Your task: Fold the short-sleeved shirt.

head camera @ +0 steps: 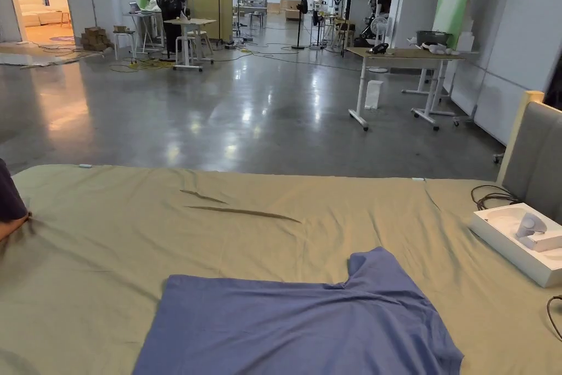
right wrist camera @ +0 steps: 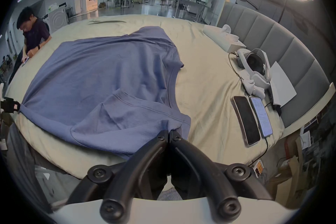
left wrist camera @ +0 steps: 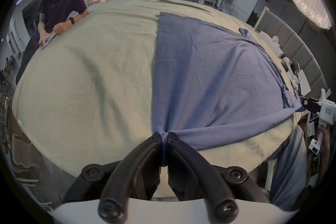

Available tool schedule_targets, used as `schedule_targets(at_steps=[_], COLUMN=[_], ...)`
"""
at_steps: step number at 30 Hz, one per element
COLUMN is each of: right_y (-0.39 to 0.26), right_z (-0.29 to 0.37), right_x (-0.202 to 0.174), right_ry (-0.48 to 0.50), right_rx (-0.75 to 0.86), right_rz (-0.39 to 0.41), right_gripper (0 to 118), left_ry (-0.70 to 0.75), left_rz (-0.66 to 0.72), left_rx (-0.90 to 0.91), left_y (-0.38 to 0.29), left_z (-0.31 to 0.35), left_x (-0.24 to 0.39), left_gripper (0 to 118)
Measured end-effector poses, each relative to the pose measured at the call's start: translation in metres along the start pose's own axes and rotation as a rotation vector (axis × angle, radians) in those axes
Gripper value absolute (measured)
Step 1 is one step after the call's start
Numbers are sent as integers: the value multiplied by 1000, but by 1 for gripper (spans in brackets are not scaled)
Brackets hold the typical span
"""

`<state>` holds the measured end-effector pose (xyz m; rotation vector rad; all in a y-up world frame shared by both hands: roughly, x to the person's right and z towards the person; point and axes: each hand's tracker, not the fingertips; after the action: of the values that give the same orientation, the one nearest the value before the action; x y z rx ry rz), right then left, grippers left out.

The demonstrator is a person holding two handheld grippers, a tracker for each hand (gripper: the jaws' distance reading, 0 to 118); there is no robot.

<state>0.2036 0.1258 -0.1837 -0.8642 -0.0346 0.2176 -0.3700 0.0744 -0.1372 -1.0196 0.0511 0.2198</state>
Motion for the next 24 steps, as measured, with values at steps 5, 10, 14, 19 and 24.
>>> schedule_targets(at_steps=[5,10,14,19,24], right_y=[21,65,101,132,143], right_z=[23,62,88,103,103], right_x=[-3,-12,-28,-47,-62], right_ry=[-32,2,39,83,65], right_rx=[72,305,500,649,698], right_rz=[-14,-74,-103,-199,-209], right_gripper=[49,73,74,66,21], left_ry=[25,2,-22,-10,4], left_rz=[-17,-5,-39,-32,-37], left_rx=[59,317,527,741,803], left_y=[14,46,77,104,118], left_z=[27,74,108,131,137], left_x=[-3,8,37,71,95], left_gripper=[46,61,62,57,16])
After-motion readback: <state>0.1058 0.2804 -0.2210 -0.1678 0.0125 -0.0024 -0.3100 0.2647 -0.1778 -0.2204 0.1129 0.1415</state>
